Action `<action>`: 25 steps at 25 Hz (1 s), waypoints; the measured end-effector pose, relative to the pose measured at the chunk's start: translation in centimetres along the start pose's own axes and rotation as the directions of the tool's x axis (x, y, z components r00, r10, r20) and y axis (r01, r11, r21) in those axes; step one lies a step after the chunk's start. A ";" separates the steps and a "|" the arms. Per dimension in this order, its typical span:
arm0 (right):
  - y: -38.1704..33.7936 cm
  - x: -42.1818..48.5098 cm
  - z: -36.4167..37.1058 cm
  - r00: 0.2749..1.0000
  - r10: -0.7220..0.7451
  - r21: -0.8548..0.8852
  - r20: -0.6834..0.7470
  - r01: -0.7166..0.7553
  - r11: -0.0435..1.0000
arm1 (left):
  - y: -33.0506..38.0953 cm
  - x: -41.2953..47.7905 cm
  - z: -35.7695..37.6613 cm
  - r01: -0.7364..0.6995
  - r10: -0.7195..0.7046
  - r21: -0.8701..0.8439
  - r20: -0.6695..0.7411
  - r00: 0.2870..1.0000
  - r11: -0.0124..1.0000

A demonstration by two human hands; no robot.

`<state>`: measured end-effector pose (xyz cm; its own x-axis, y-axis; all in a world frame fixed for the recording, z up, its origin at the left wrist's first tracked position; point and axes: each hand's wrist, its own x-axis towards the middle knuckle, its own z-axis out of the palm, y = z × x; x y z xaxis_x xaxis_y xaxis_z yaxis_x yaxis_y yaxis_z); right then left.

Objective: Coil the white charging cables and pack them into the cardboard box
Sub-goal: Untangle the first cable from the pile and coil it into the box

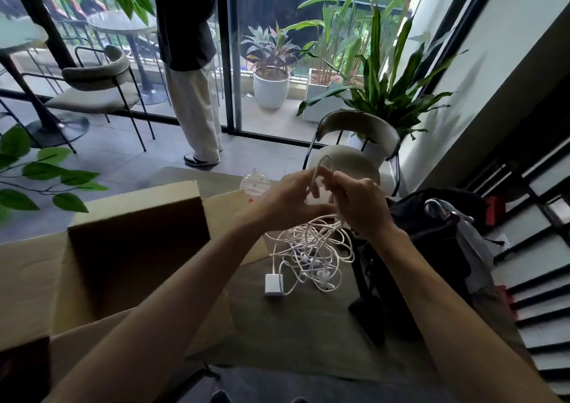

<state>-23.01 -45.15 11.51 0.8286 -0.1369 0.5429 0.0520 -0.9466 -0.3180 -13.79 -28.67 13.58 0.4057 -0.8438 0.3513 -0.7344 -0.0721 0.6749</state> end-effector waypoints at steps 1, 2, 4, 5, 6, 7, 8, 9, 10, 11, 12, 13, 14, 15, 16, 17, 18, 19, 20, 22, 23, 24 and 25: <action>0.2 0.0 0.1 0.999 0.037 0.055 -0.016 -0.036 0.998 | -0.3 0.0 0.3 0.034 -0.034 0.024 0.033 0.999 0.999; 0.3 0.1 0.0 0.994 0.094 0.138 -0.056 -0.085 0.987 | -0.5 0.0 0.7 0.102 -0.104 0.032 0.058 0.993 0.994; 0.5 0.8 -0.4 0.977 0.176 0.296 -0.118 -0.135 0.946 | -1.1 0.0 1.7 0.264 -0.257 -0.020 0.170 0.951 0.964; 0.5 1.1 -0.8 0.981 0.153 0.329 -0.116 -0.107 0.938 | -1.2 -0.2 2.4 0.293 -0.274 -0.039 0.253 0.928 0.955; 0.5 1.3 -1.1 0.991 0.089 0.323 -0.103 -0.052 0.945 | -1.3 -0.4 3.1 0.266 -0.245 -0.028 0.306 0.920 0.964; 0.5 1.5 -1.5 0.996 0.014 0.279 -0.090 0.011 0.960 | -1.5 -0.8 3.8 0.197 -0.188 0.006 0.329 0.926 0.980; 0.7 1.6 -1.7 0.996 -0.038 0.199 -0.086 0.054 0.979 | -1.5 -1.1 4.3 0.114 -0.126 0.057 0.330 0.935 0.992; 1.1 1.9 -2.0 0.994 -0.063 0.091 -0.094 0.072 0.993 | -1.7 -1.5 4.7 0.052 -0.082 0.098 0.321 0.944 0.994; 1.6 2.0 -2.2 0.991 -0.073 -0.020 -0.113 0.072 0.997 | -1.8 -1.8 4.9 0.034 -0.073 0.123 0.324 0.943 0.992; 2.0 2.1 -2.3 0.988 -0.082 -0.113 -0.134 0.067 0.991 | -1.9 -2.1 4.8 0.049 -0.092 0.131 0.344 0.935 0.990; 2.3 2.0 -2.3 0.984 -0.085 -0.166 -0.155 0.058 0.984 | -1.8 -2.1 4.3 0.109 -0.142 0.108 0.377 0.915 0.988; 2.4 1.9 -2.1 0.984 -0.066 -0.148 -0.166 0.042 0.988 | -1.7 -2.0 3.5 0.210 -0.210 0.048 0.415 0.885 0.977; 2.1 1.7 -1.7 0.986 -0.022 -0.054 -0.166 0.013 0.998 | -1.7 -1.8 2.6 0.296 -0.262 -0.009 0.440 0.859 0.955; 1.6 1.6 -1.4 0.987 0.040 0.098 -0.156 -0.024 0.995 | -1.7 -1.3 1.7 0.331 -0.282 -0.041 0.430 0.858 0.943; 0.9 1.6 -1.1 0.986 0.104 0.258 -0.132 -0.067 0.964 | -1.8 -0.7 0.9 0.325 -0.283 -0.045 0.391 0.876 0.944; 0.3 1.7 -0.9 0.982 0.160 0.384 -0.104 -0.109 0.917 | -1.8 0.0 0.3 0.304 -0.274 -0.038 0.341 0.899 0.952; -0.2 2.0 -0.8 0.977 0.201 0.475 -0.073 -0.144 0.868 | -1.7 0.5 -0.1 0.276 -0.255 -0.031 0.292 0.922 0.961; -0.6 2.3 -0.9 0.973 0.226 0.549 -0.044 -0.165 0.819 | -1.4 1.0 -0.2 0.241 -0.226 -0.033 0.249 0.942 0.970; -0.9 2.7 -1.1 0.972 0.235 0.613 -0.018 -0.175 0.770 | -1.3 1.5 -0.1 0.200 -0.184 -0.051 0.223 0.957 0.978; -1.2 3.4 -1.6 0.970 0.240 0.724 0.034 -0.190 0.663 | -1.0 1.9 0.0 0.148 -0.119 -0.134 0.204 0.972 0.980; -1.2 3.5 -1.8 0.969 0.242 0.768 0.057 -0.197 0.609 | -0.9 2.1 -0.1 0.136 -0.099 -0.188 0.195 0.976 0.973; -0.8 3.4 -1.9 0.965 0.247 0.802 0.085 -0.213 0.557 | -1.0 2.3 -0.2 0.116 -0.075 -0.221 0.184 0.980 0.968; -0.4 3.1 -1.8 0.955 0.261 0.821 0.139 -0.259 0.509 | -1.1 2.5 -0.4 0.095 -0.057 -0.223 0.167 0.984 0.970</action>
<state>-21.42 -45.69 14.74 0.8828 -0.3370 0.3272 0.2697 -0.2065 -0.9405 -11.79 -30.46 14.00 0.3505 -0.9153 0.1984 -0.5525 -0.0311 0.8329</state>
